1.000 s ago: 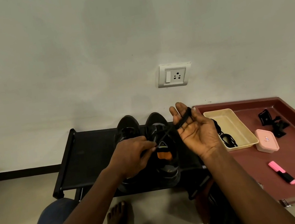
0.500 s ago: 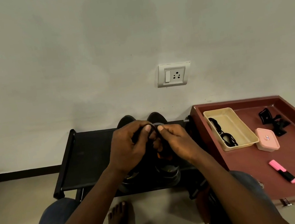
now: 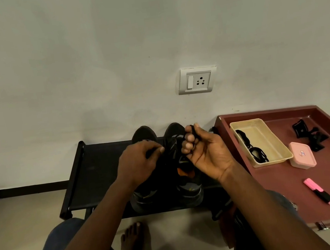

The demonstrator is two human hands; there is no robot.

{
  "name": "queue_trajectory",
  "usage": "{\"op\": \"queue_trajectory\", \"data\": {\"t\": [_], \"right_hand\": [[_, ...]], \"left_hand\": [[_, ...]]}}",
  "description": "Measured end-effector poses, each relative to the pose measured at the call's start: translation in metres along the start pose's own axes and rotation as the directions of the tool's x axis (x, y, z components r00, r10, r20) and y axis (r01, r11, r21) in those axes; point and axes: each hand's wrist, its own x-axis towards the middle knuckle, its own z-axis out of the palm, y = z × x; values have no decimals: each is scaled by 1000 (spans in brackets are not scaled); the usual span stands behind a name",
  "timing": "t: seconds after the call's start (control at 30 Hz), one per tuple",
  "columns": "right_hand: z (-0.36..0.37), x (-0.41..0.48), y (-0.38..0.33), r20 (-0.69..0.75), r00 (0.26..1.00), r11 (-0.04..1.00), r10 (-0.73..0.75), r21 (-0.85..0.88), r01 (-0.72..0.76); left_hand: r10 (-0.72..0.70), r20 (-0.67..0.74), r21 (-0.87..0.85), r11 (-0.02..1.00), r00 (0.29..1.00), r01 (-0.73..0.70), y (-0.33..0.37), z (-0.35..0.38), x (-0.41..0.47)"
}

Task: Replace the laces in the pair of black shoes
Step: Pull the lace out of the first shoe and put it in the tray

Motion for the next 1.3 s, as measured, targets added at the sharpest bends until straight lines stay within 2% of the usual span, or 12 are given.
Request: {"op": "queue_trajectory", "data": {"t": [0.17,0.3,0.4,0.47,0.5,0.57,0.67,0.77,0.87,0.97,1.13,1.3], "right_hand": [[-17,6,-13,-119,984,972,-130,180,151],[-31,13,-19,-212,940,958,-267,52,283],[-35,15,-19,-222,892,884,-394,-356,302],[-35,15,-16,-158,871,683,-465,-690,239],[-35,15,-13,-109,881,580,-460,-789,205],[-30,12,-6,-40,933,492,-359,-857,152],[-17,5,3,20,984,489,-177,-866,106],[-7,1,10,27,999,610,-18,-792,32],[0,0,10,40,996,736,76,-677,-29],[4,1,6,78,989,890,127,-449,-79],[4,3,1,34,996,996,87,-19,-87],[-6,8,-3,-57,998,990,11,140,-3]], "left_hand": [[169,303,69,978,938,-199,16,4,0],[259,396,-44,964,881,-264,33,1,-3],[333,325,-172,941,885,-291,43,-4,-7],[343,226,-293,916,912,-273,47,-8,-7],[329,159,-354,899,931,-258,49,-10,-6],[270,9,-441,865,963,-238,50,-14,-4],[176,-167,-442,866,970,-233,45,-17,0],[53,-276,-394,905,960,-163,31,-15,3],[-49,-311,-388,918,949,-80,18,-11,5],[-84,-297,-316,949,951,-15,8,-7,7],[-17,-132,-56,998,991,10,-3,3,7],[151,145,74,984,978,-163,5,11,4]]}}
